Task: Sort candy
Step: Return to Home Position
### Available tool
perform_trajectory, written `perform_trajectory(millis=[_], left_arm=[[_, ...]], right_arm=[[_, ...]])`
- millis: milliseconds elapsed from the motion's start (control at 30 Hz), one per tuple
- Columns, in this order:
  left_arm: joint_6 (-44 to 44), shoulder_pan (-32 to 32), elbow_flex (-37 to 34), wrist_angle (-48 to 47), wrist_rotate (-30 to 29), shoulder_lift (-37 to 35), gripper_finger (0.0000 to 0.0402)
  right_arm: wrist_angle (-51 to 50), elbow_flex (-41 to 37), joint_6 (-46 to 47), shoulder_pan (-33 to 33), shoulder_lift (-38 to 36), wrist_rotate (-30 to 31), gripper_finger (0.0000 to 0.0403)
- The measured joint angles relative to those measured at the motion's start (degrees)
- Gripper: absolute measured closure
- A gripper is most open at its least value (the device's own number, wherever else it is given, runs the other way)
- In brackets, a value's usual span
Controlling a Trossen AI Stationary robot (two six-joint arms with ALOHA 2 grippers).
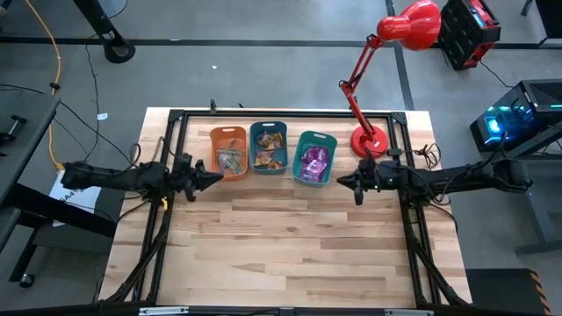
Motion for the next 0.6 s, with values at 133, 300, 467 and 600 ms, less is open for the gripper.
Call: perform_trajectory(millis=[133,300,467,600], left_arm=[[0.7,0.0,-0.1,-8.7,0.9,-3.7,0.0402],[0.5,0.1,-0.2,-8.0,1.7,-8.4,0.0402],[0.5,0.0,-0.3,-8.9,1.3,-8.5,0.0402],[0.5,0.0,-0.3,-8.9,1.1,-8.5,0.0402]], right_arm=[[-3.2,0.0,-0.3,0.0,0.0,0.0,0.0403],[-5.8,0.0,-0.2,0.0,0.0,-0.1,0.0403],[-10.4,-0.1,-0.2,0.0,-3.4,-0.2,0.0403],[-18.3,0.0,-0.2,0.1,-13.7,-0.2,0.0402]])
